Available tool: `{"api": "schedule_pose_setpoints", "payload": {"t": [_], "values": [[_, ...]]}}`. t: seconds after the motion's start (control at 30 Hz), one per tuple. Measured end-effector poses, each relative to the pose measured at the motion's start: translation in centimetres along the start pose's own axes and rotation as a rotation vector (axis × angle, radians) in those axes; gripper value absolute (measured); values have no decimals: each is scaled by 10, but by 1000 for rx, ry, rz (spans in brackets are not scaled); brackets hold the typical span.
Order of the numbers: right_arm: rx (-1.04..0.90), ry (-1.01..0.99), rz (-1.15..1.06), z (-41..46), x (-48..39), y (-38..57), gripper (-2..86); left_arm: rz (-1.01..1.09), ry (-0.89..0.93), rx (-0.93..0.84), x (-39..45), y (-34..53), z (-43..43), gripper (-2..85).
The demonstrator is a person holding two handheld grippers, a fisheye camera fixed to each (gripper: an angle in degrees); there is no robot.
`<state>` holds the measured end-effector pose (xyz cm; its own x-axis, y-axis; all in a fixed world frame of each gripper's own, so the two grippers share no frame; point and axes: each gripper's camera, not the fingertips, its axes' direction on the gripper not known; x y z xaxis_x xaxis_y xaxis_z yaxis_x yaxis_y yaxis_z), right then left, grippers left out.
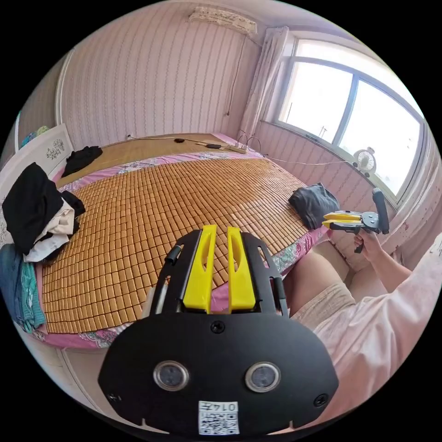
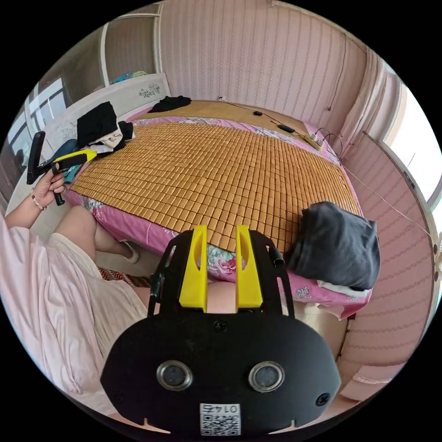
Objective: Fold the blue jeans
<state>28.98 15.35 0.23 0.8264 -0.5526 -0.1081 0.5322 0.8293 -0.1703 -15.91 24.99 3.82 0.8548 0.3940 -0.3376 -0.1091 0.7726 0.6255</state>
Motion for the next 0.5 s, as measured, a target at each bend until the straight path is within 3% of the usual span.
{"api": "schedule_pose_setpoints", "payload": {"t": [0.27,0.5], "values": [[111,-232,-608,-5,-229,-187,99,-317,-354,185,-168,110,-193,57],[229,-325,-970,-16,-420,-304,115,-624,-590,298,-296,212,-345,63]]}}
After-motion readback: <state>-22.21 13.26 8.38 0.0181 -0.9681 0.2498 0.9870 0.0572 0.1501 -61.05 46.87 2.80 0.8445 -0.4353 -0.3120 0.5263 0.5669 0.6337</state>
